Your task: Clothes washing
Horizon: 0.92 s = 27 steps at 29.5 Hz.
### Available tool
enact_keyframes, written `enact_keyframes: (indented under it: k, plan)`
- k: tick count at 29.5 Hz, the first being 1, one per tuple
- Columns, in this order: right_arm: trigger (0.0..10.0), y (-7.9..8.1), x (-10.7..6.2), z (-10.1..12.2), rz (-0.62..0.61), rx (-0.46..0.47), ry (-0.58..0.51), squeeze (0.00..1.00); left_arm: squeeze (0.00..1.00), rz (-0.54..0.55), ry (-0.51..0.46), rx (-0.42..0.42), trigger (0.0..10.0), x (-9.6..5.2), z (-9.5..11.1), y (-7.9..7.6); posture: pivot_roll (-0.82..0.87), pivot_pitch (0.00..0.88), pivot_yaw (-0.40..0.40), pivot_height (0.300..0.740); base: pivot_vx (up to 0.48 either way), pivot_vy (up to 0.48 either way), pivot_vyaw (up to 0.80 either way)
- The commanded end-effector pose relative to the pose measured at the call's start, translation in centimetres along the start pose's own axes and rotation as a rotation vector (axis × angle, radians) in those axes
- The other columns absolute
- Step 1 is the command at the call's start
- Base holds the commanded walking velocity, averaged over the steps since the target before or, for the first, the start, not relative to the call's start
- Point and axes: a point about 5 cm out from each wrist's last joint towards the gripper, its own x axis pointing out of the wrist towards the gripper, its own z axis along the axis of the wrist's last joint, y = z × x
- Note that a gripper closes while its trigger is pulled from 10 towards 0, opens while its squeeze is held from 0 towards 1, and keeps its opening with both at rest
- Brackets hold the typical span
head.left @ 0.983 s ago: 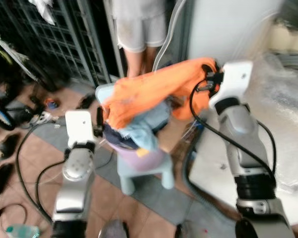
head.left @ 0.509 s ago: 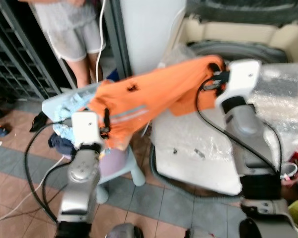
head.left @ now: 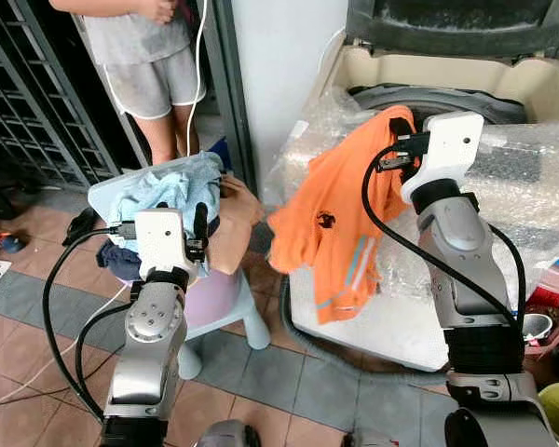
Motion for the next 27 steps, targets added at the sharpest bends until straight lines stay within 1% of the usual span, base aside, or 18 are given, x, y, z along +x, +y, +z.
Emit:
enact_keyframes:
  k: [1, 3, 7, 8, 10, 11, 13, 15, 16, 17, 19, 20, 21, 22, 23, 24, 26, 27]
  plan:
    - [10.0, 0.3, 1.1, 1.7, 0.03, -0.015, -0.073, 0.0, 0.0, 0.008, -0.019, 0.002, 10.0, 0.0, 0.3, 0.4, -0.01, 0.0, 0.083, 0.74, 0.0, 0.0, 0.0]
    - [10.0, 0.2, 1.5, 2.0, 0.036, -0.022, -0.078, 0.0, 0.0, 0.007, -0.018, 0.0, 10.0, 0.0, 0.3, 0.3, -0.01, 0.0, 0.083, 0.74, 0.0, 0.0, 0.0]
    - [10.0, -0.3, 3.8, 3.9, 0.064, -0.046, -0.123, 0.0, 0.0, -0.011, -0.014, -0.007, 10.0, -0.2, 0.1, -0.2, -0.03, 0.0, 0.087, 0.74, 0.0, 0.0, -0.8]
    - [10.0, -0.3, 3.8, 3.9, 0.064, -0.046, -0.123, 0.0, 0.0, -0.011, -0.014, -0.007, 10.0, -0.2, 0.1, -0.2, -0.03, 0.0, 0.087, 0.74, 0.0, 0.0, -0.79]
    - [10.0, 0.1, 5.7, 6.3, 0.119, -0.072, -0.193, 0.0, 0.0, -0.022, -0.019, -0.012, 10.0, 0.0, 0.1, -0.5, -0.03, 0.0, 0.088, 0.74, 0.0, 0.0, -0.79]
    - [10.0, 0.1, 5.7, 6.3, 0.119, -0.072, -0.193, 0.0, 0.0, -0.022, -0.019, -0.012, 10.0, 0.0, 0.1, -0.5, -0.03, 0.0, 0.088, 0.74, 0.0, 0.0, -0.8]
    - [10.0, 0.3, 7.6, 9.6, 0.161, -0.101, -0.278, 0.0, 0.0, -0.03, -0.026, -0.017, 10.0, 0.3, 0.2, -0.8, -0.04, 0.0, 0.081, 0.74, 0.242, 0.0, -0.8]
    - [10.0, 0.3, 8.8, 12.2, 0.171, -0.11, -0.34, 0.0, 0.0, -0.031, -0.028, -0.019, 10.0, 0.4, 0.3, -0.9, -0.04, 0.0, 0.075, 0.74, 0.244, 0.0, -0.8]
    - [10.0, 0.0, 9.5, 14.9, 0.165, -0.133, -0.417, 0.0, 0.0, -0.03, -0.029, -0.021, 10.0, 0.4, 0.2, -0.9, -0.04, 0.0, 0.072, 0.74, 0.24, 0.0, -0.8]
    - [10.0, 0.0, 9.5, 14.9, 0.165, -0.133, -0.417, 0.0, 0.0, -0.03, -0.029, -0.021, 10.0, 0.4, 0.2, -0.9, -0.04, 0.0, 0.072, 0.74, 0.24, 0.0, -0.8]
    - [10.0, -0.6, 9.9, 18.1, 0.142, -0.155, -0.507, 0.0, 0.0, -0.028, -0.029, -0.024, 10.0, 0.4, 0.2, -1.0, -0.04, 0.0, 0.07, 0.74, 0.242, 0.0, -0.8]
    - [10.0, -0.6, 9.9, 18.1, 0.142, -0.155, -0.507, 0.0, 0.0, -0.028, -0.029, -0.024, 10.0, 0.4, 0.2, -1.0, -0.04, 0.0, 0.07, 0.74, 0.244, 0.0, -0.8]
    - [10.0, -1.2, 10.1, 20.3, 0.114, -0.15, -0.568, 0.0, 0.0, -0.029, -0.029, -0.025, 10.0, 0.3, 0.1, -1.1, -0.05, 0.0, 0.068, 0.74, 0.0, 0.0, -0.8]
    - [10.0, -1.2, 10.1, 20.3, 0.114, -0.15, -0.568, 0.0, 0.0, -0.029, -0.029, -0.025, 10.0, 0.3, 0.1, -1.1, -0.05, 0.0, 0.068, 0.74, 0.0, 0.0, -0.8]
    - [10.0, -1.7, 10.0, 21.9, 0.091, -0.149, -0.612, 0.0, 0.0, -0.029, -0.028, -0.027, 10.0, 0.3, 0.1, -1.2, -0.05, 0.0, 0.062, 0.74, 0.0, 0.0, -0.8]
    - [10.0, -1.7, 10.0, 21.9, 0.091, -0.149, -0.612, 0.0, 0.0, -0.029, -0.028, -0.027, 10.0, 0.3, 0.1, -1.2, -0.05, 0.0, 0.062, 0.74, 0.0, 0.0, -0.8]
    - [10.0, -2.1, 10.0, 23.6, 0.079, -0.197, -0.672, 0.0, 0.0, -0.028, -0.028, -0.032, 10.0, 0.1, 0.0, -1.3, -0.05, 0.0, 0.054, 0.74, 0.0, 0.0, -0.8]
    - [10.0, -2.0, 10.1, 23.3, 0.086, -0.21, -0.665, 0.0, 0.0, -0.024, -0.028, -0.035, 10.0, 0.1, 0.0, -1.3, -0.05, 0.0, 0.051, 0.74, 0.0, 0.0, -0.8]
